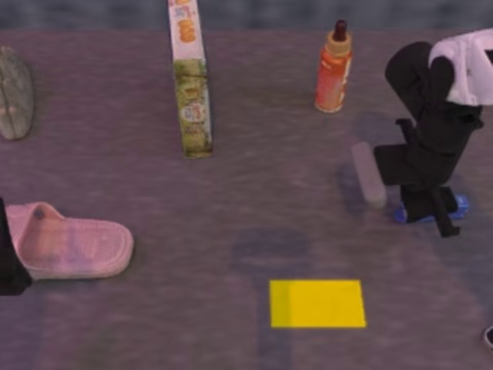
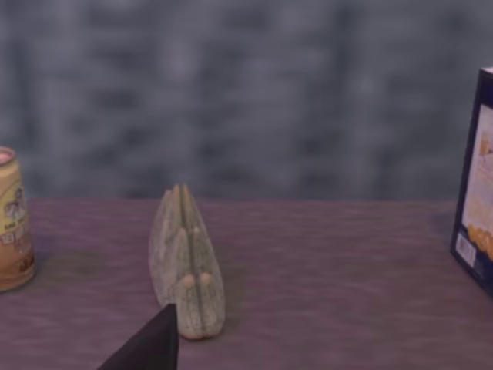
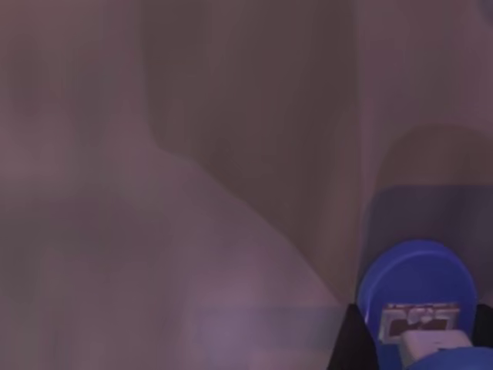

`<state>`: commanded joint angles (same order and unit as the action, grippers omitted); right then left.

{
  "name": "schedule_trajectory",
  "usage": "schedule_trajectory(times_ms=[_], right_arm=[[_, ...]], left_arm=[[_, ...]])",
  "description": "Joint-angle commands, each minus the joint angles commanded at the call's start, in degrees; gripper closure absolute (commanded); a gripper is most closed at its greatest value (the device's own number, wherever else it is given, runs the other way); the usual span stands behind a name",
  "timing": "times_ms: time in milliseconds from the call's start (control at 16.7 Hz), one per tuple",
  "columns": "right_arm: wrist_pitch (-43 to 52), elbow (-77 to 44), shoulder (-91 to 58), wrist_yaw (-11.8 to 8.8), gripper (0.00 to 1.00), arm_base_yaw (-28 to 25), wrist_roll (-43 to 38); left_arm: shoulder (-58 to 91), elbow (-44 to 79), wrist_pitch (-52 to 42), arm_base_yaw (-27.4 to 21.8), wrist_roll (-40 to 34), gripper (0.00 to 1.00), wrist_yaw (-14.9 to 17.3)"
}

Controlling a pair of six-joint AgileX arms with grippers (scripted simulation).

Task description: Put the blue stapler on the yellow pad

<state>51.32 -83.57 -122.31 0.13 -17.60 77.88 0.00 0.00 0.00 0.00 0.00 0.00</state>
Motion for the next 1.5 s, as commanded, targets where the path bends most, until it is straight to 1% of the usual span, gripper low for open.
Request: schedule_trajectory(times_ms=[240, 360, 720, 840, 1260, 1380, 1500], right_arm=[[0.2, -0.19, 0.09, 0.0, 1.0, 0.1, -0.01], [2.34, -2.02, 0.53, 0.0, 1.0, -0.08, 0.26], [17.0, -12.01, 4.27, -0.04, 1.0, -0.21, 0.28], [19.92, -14.3, 5.44, -0.04, 1.0, -0.28, 0.2], [20.27, -14.79, 5.55, 0.03, 1.0, -0.16, -0.41], [19.72, -15.26, 5.57, 0.39, 1.0, -0.77, -3.02], [18.65, -15.98, 5.77, 1.02, 1.0, -1.72, -8.3]], left_arm=[[0.0, 0.0, 0.0, 0.0, 0.0, 0.0, 0.0], [0.0, 0.0, 0.0, 0.0, 0.0, 0.0, 0.0], [0.0, 0.0, 0.0, 0.0, 0.0, 0.0, 0.0], [0.0, 0.0, 0.0, 0.0, 0.0, 0.0, 0.0], [0.0, 0.0, 0.0, 0.0, 0.0, 0.0, 0.0], [0.0, 0.0, 0.0, 0.0, 0.0, 0.0, 0.0], [0.0, 0.0, 0.0, 0.0, 0.0, 0.0, 0.0]])
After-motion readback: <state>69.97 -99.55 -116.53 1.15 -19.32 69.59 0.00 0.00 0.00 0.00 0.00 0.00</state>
